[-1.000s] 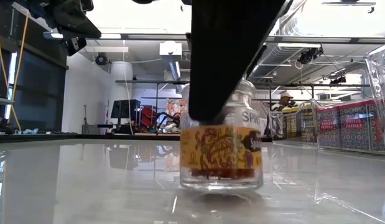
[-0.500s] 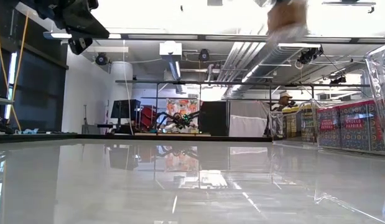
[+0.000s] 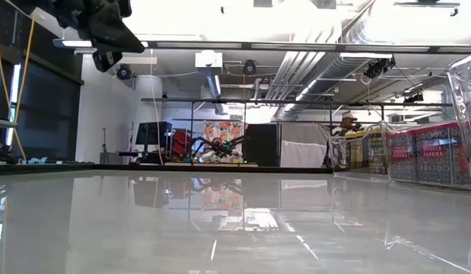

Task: Sort spices by type
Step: Put the brown seasoning bottle into the bottom transparent bin

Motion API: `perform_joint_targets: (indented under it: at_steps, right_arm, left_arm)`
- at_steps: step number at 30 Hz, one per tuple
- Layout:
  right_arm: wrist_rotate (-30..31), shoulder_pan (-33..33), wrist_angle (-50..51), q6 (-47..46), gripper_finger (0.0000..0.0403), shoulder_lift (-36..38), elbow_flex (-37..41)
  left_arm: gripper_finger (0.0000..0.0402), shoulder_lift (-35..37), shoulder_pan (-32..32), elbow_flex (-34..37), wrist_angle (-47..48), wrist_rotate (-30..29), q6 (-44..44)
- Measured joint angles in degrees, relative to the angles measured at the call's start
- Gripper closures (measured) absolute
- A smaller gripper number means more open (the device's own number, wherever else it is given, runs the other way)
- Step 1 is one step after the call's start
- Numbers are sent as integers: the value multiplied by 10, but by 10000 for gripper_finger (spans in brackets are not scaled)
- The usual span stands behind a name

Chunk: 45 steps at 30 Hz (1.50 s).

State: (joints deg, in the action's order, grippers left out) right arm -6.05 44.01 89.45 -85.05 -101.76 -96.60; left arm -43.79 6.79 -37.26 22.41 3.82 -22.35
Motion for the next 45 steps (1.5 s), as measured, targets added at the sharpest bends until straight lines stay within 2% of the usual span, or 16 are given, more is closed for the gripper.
perform_joint_targets:
  at_steps: [5, 12, 20, 27, 36, 41, 45]
  right_arm:
    - [-7, 67, -31, -156, 231, 92, 113]
    - [31, 123, -56, -270, 231, 166, 238]
    - [35, 128, -162, -273, 231, 179, 333]
    - [34, 128, -196, -307, 231, 179, 396]
    - [41, 128, -214, -309, 231, 179, 414]
    - [40, 128, -215, -311, 189, 179, 414]
    - [40, 128, -214, -311, 186, 179, 414]
  left_arm:
    - [402, 1, 0, 0, -7, 1, -1]
    - [401, 1, 0, 0, -17, 1, -10]
    - [402, 1, 0, 0, -17, 1, -11]
    - [402, 1, 0, 0, -17, 1, -15]
    - [401, 1, 0, 0, -12, 1, -11]
    - [402, 0, 0, 0, -12, 1, -5]
    - [401, 0, 0, 0, -12, 1, -5]
